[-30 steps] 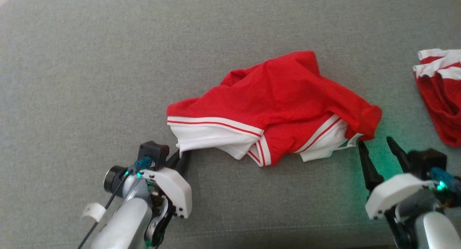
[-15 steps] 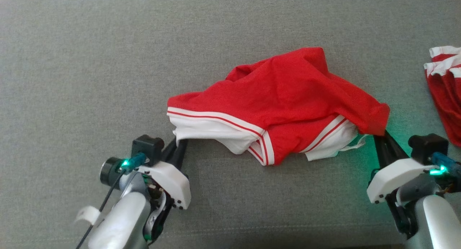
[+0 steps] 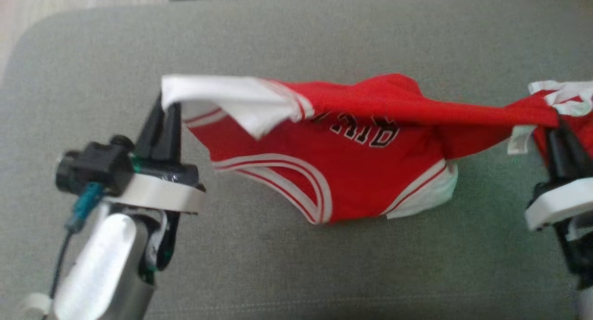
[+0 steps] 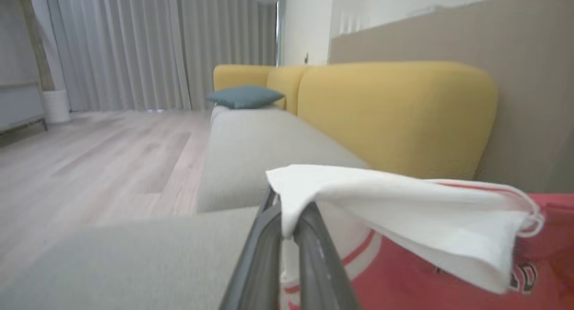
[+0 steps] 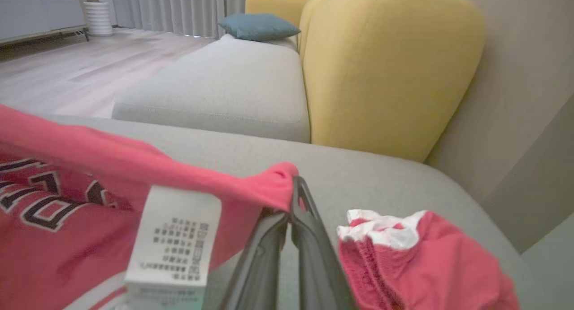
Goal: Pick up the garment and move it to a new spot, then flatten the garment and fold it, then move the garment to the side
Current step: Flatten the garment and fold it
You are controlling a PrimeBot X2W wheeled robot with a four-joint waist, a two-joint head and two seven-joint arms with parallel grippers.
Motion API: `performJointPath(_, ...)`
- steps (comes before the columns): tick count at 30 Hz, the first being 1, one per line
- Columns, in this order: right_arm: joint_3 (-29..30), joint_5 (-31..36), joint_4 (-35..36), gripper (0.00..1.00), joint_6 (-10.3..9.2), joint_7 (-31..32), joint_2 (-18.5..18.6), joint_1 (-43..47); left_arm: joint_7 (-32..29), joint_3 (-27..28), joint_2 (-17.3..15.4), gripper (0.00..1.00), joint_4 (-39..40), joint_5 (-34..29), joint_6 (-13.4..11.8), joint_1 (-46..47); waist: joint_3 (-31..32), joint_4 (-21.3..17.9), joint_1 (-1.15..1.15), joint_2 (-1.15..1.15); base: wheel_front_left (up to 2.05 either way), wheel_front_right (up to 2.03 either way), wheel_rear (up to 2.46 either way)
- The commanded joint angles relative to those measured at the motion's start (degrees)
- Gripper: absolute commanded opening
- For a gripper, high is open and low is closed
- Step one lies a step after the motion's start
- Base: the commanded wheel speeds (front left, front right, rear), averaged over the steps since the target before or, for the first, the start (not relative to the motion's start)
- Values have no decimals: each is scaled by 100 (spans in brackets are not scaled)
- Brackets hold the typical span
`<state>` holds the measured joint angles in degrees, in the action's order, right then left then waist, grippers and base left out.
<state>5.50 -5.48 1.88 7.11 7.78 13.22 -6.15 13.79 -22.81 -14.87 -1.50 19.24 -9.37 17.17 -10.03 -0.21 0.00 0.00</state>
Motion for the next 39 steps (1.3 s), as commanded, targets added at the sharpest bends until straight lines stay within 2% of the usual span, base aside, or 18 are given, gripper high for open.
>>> performJointPath(1, -24, 18, 346, 0, 37, 84, 233, -151, 62, 337, -206, 0, 350, -47, -57, 399, 163, 16, 0, 0, 0, 0, 0)
performJointPath(6, 65, -66, 1093, 0, 37, 575, 600, -479, 16, 585, -419, 0, 1121, -197, -95, 998, 430, 67, 0, 0, 0, 0, 0)
performJointPath(12, 136, -302, 1810, 0, 37, 1228, 948, -1058, -442, 720, -617, 0, 1694, -299, -78, 1811, 646, 49, 0, 0, 0, 0, 0)
performJointPath(16, 139, -485, 1967, 0, 37, 1567, 1110, -1419, -749, 727, -672, 0, 1734, -265, -28, 2176, 687, 42, 0, 0, 0, 0, 0)
performJointPath(20, 69, -732, 1799, 0, 37, 1747, 1180, -1772, -946, 657, -613, 0, 1338, -91, 112, 2485, 622, 62, 0, 0, 0, 0, 0)
performJointPath(24, -128, -1016, 1299, 0, 37, 1788, 1219, -2277, -966, 609, -450, 0, 486, 143, 325, 3007, 376, 62, 0, 0, 0, 0, 0)
performJointPath(28, -439, -1195, 522, 0, 37, 1532, 1138, -3216, -818, 586, -274, 0, -713, 221, 513, 3808, 42, 0, 0, 0, 0, 0, 0)
performJointPath(34, -868, -1165, -1229, 0, 37, 686, 637, -4816, -201, 752, -109, 0, -2754, 222, 621, 5048, -187, -198, 0, 0, 0, 0, 0)
performJointPath(39, -1089, -1003, -2707, 0, 37, -214, 189, -5833, 89, 976, -86, 0, -3791, 153, 607, 5894, -386, -322, 0, 0, 0, 0, 0)
